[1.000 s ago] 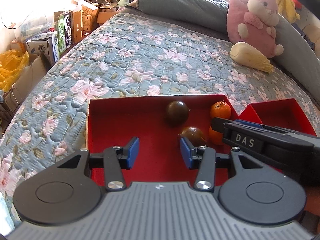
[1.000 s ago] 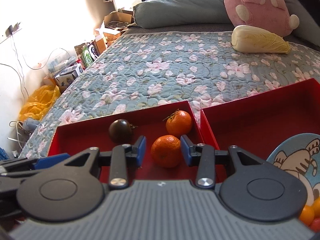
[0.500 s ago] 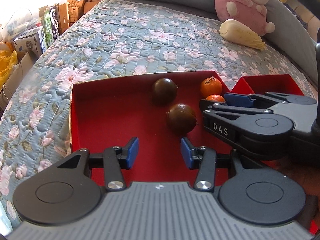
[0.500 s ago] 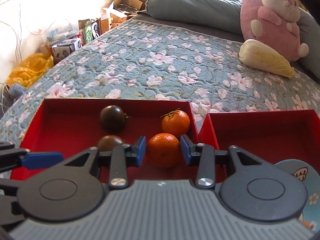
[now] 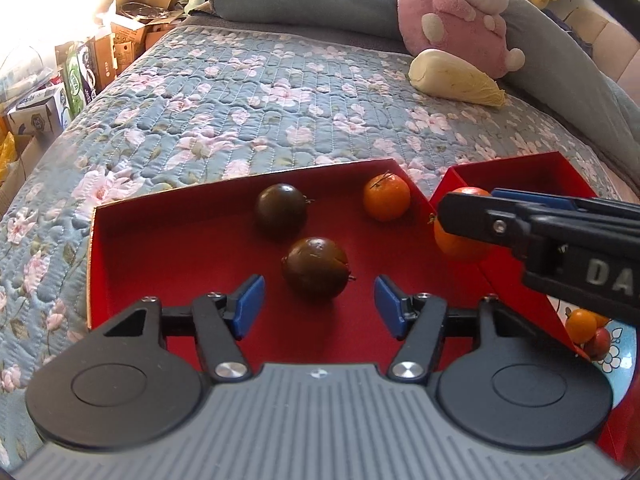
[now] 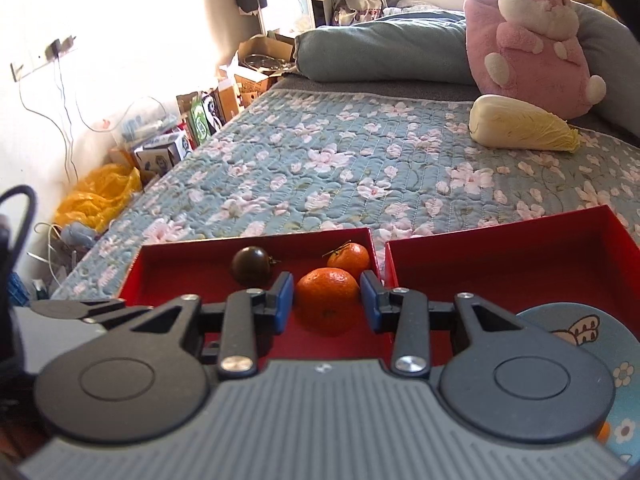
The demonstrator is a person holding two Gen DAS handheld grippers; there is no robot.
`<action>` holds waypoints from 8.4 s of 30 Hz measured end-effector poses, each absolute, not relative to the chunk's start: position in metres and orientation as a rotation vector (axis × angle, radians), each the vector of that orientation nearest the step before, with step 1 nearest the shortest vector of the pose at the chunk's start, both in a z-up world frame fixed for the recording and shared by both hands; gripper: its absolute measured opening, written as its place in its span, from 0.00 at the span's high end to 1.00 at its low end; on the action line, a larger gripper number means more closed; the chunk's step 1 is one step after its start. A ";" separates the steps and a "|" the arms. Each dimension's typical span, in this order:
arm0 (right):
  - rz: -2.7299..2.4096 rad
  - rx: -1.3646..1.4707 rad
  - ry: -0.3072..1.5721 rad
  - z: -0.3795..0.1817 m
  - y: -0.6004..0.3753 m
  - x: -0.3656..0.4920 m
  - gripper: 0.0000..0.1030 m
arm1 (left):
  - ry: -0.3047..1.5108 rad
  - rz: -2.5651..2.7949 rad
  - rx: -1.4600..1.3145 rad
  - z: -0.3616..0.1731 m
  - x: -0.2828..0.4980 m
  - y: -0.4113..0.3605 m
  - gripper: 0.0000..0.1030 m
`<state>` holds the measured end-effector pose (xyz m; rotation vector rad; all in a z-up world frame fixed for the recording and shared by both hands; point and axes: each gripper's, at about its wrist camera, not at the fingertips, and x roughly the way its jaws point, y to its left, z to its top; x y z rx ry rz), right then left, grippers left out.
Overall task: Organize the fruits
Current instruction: 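Grasp a dark brown tomato with the left gripper while the right holds the tangerine, then lower the tangerine onto the plate and open the right gripper while the left carries its tomato, then open the left gripper to drop the dark tomato onto the plate, then grasp the second tangerine with the right gripper while the left grasps the last dark tomato, then carry the tangerine and dark tomato over the blue plate with both grippers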
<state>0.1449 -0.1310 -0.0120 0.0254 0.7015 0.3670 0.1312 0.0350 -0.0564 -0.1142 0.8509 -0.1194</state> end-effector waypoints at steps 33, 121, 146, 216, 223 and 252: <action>0.416 0.053 0.675 0.022 -0.216 0.059 0.61 | 0.850 -0.035 -0.054 -0.065 0.136 0.024 0.54; 0.230 0.127 0.681 -0.009 -0.321 0.052 0.54 | 0.721 -0.200 -0.001 -0.018 0.105 -0.063 0.33; 0.553 -0.119 0.747 -0.012 -0.132 0.175 0.57 | 0.797 -0.085 -0.004 -0.063 0.165 0.055 0.33; 0.577 -0.620 0.457 0.015 -0.186 0.044 0.62 | 0.678 -0.180 0.072 -0.011 0.114 -0.008 0.59; 0.476 -0.551 0.478 0.021 -0.241 0.028 0.62 | 0.662 -0.225 0.071 -0.001 0.103 -0.039 0.59; 0.389 -0.271 0.668 -0.016 -0.311 0.019 0.62 | 0.703 -0.436 0.055 -0.029 0.106 -0.142 0.59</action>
